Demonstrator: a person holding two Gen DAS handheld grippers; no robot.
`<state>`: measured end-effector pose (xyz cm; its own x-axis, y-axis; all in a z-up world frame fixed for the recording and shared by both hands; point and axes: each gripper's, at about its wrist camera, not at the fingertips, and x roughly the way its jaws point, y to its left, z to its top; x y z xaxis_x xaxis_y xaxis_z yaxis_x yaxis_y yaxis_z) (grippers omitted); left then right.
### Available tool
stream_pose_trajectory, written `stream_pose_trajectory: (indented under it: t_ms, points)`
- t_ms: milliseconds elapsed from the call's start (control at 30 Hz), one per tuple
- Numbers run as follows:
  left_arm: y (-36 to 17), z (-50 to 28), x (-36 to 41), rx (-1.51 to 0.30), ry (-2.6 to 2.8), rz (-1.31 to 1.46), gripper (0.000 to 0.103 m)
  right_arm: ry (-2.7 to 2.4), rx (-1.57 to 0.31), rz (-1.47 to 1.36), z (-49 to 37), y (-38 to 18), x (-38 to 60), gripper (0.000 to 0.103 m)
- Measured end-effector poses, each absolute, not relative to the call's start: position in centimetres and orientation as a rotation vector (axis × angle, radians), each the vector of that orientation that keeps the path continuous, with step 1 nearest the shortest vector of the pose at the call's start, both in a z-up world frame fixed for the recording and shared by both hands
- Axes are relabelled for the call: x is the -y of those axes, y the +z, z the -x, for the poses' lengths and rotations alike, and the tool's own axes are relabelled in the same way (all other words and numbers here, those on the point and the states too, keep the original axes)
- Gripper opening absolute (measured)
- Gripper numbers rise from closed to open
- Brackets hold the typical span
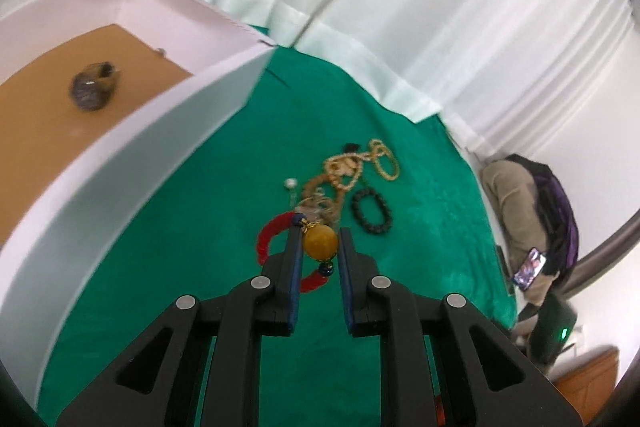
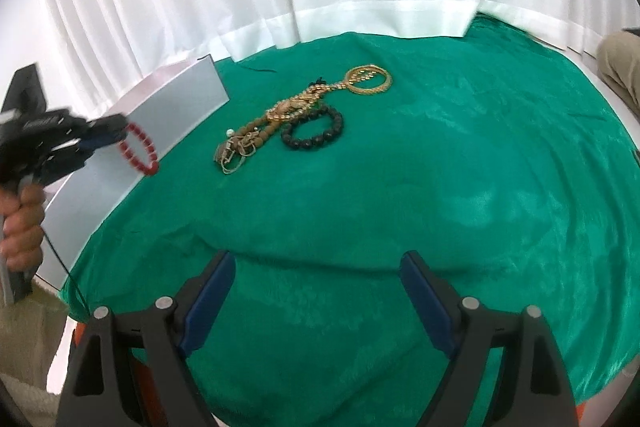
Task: Organize jewelry
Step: 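Grasp the silver filigree pendant with the right tool while the left tool holds the red bracelet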
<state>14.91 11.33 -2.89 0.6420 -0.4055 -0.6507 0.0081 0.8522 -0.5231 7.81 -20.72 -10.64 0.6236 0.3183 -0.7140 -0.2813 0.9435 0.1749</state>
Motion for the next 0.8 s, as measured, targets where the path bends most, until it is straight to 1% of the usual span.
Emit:
stream_pose_trajectory:
  t_ms: [67,100,133,167,200,267,367,467,633,733,767,800]
  points:
    - [-3.2,-13.7,-12.0,-0.848,-0.225,0.505,0.015,0.394,-0.838,-0.001,-9.1,-10.5,19.0,0.086]
    - [-3.5,-13.3,-12.3,-0.851,-0.214,0.504,0.015,0.432,-0.838,0.029,-10.1,-10.5,17.5,0.083]
    - [-3.8,-12.9,-12.6,-0.855,-0.206,0.508,0.015,0.459,-0.839,0.043,-10.7,-10.5,16.4,0.078]
    - [-4.0,-12.5,-13.1,-0.857,-0.200,0.513,0.015,0.508,-0.852,0.056,-11.8,-10.7,14.9,0.070]
    - [-4.2,-12.2,-13.4,-0.859,-0.194,0.519,0.015,0.562,-0.872,0.057,-13.0,-11.1,13.5,0.063]
    - [-4.4,-11.6,-13.9,-0.855,-0.185,0.528,0.015,0.613,-0.897,0.051,-15.2,-11.8,11.4,0.056]
    - [-4.2,-10.8,-14.5,-0.835,-0.173,0.524,0.015,0.602,-0.945,0.022,-18.8,-13.0,9.7,0.056]
    - [-4.4,-10.4,-15.3,-0.828,-0.175,0.540,0.015,0.596,-0.963,-0.007,-20.5,-13.6,8.4,0.056]
    - [-4.9,-10.7,-15.7,-0.829,-0.171,0.552,0.015,0.463,-0.949,0.066,-21.8,-14.3,5.4,0.056]
    - [-5.2,-10.7,-15.5,-0.843,-0.174,0.550,0.015,0.350,-0.935,0.169,-22.2,-14.6,3.4,0.054]
    - [-5.2,-10.5,-15.6,-0.846,-0.176,0.551,0.015,0.313,-0.930,0.203,-22.1,-14.7,3.0,0.037]
    - [-5.3,-10.4,-15.6,-0.849,-0.178,0.551,0.015,0.301,-0.927,0.214,-22.1,-14.5,3.1,0.029]
